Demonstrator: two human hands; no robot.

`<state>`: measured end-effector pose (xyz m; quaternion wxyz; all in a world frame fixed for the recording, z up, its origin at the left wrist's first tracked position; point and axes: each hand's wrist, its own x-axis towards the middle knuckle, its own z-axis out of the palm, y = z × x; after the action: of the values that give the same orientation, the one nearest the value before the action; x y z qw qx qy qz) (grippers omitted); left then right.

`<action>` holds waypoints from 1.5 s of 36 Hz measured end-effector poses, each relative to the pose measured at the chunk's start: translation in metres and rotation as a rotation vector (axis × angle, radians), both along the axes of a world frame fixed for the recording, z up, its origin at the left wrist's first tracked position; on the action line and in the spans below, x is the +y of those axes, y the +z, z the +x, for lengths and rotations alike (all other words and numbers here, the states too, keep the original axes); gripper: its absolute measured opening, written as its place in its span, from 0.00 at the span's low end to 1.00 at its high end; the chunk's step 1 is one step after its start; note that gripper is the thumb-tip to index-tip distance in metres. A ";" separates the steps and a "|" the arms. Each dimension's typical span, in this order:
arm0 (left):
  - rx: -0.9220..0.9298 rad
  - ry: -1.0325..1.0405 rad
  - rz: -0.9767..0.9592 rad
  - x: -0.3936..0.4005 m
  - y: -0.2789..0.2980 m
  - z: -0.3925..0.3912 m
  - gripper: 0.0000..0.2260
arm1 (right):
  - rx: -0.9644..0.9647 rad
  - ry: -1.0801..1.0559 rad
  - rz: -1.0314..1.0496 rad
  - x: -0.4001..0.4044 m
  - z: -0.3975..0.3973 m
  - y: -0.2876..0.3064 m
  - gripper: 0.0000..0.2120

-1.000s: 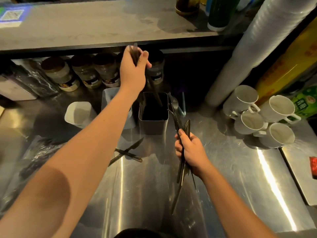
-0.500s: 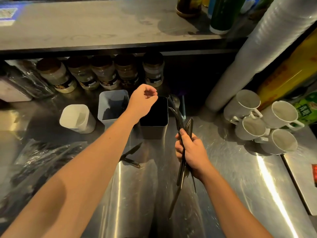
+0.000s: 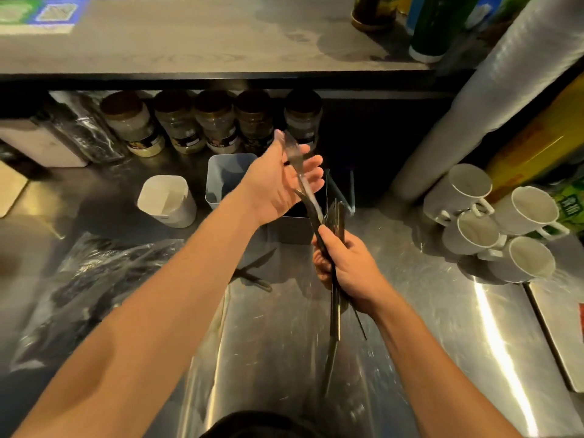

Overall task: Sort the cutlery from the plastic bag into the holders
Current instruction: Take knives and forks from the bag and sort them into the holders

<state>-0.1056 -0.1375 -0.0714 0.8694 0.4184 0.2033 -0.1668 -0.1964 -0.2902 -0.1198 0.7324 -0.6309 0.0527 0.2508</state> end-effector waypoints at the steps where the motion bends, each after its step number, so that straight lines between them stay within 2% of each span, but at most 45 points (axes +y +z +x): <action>1: -0.032 -0.058 0.009 0.003 0.001 -0.005 0.24 | 0.005 -0.009 0.004 0.001 -0.001 0.000 0.14; 4: -0.137 -0.062 -0.024 0.002 0.003 -0.013 0.23 | -0.001 -0.005 -0.013 0.005 -0.004 -0.003 0.13; 7: -0.197 0.126 -0.185 0.005 0.014 -0.011 0.20 | -0.018 0.043 -0.045 0.008 -0.009 -0.002 0.13; 9: -0.282 0.274 -0.212 0.015 0.025 -0.008 0.17 | -0.044 0.045 -0.079 0.009 -0.012 -0.003 0.15; 11: -0.365 0.401 -0.084 0.028 0.037 -0.007 0.16 | -0.118 0.018 -0.176 0.011 -0.013 -0.003 0.20; 13: -0.425 0.450 0.100 0.039 0.043 -0.010 0.13 | -0.215 -0.012 -0.309 0.012 -0.013 -0.005 0.20; 17: -0.478 0.246 0.536 0.050 0.042 -0.022 0.11 | -0.349 -0.041 -0.532 0.012 -0.013 -0.001 0.12; 21: -0.437 0.055 0.857 0.051 0.034 -0.034 0.09 | -0.383 0.019 -0.674 0.016 -0.011 0.006 0.10; 24: -0.522 -0.086 1.149 0.049 0.031 -0.040 0.07 | -0.399 0.041 -0.712 0.019 -0.011 0.009 0.08; 28: -0.675 -0.367 1.405 0.039 0.043 -0.042 0.07 | -0.426 0.058 -0.724 0.023 -0.010 0.013 0.09; 30: -0.695 -0.468 1.469 0.036 0.046 -0.040 0.08 | -0.414 0.045 -0.685 0.025 -0.009 0.014 0.08; 33: -0.677 -0.431 1.462 0.036 0.049 -0.038 0.08 | -0.382 -0.001 -0.596 0.027 -0.007 0.014 0.09; 36: -0.669 -0.220 1.352 0.040 0.053 -0.037 0.08 | -0.351 -0.066 -0.550 0.027 -0.005 0.011 0.13; 40: -0.513 -0.045 1.172 0.054 0.043 -0.035 0.13 | -0.291 -0.169 -0.450 0.026 -0.002 0.012 0.15; 43: -0.387 -0.129 1.031 0.047 0.029 -0.045 0.18 | -0.281 -0.226 -0.424 0.029 -0.001 0.014 0.14; 45: -0.348 -0.274 1.072 0.036 0.017 -0.055 0.16 | -0.289 -0.237 -0.437 0.032 0.000 0.015 0.14; 47: -0.314 -0.327 1.071 0.027 0.009 -0.063 0.12 | -0.291 -0.237 -0.444 0.037 0.000 0.015 0.15; 50: -0.264 -0.263 0.826 0.022 0.004 -0.070 0.08 | -0.265 -0.254 -0.417 0.041 -0.002 0.012 0.13; 54: -0.273 -0.182 0.755 0.020 0.000 -0.077 0.07 | -0.261 -0.272 -0.434 0.043 -0.003 0.008 0.14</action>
<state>-0.1826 -0.1175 -0.0709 0.6553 0.7427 0.0954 -0.0996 -0.1991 -0.2476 -0.1115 0.6079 -0.7868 0.0943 0.0498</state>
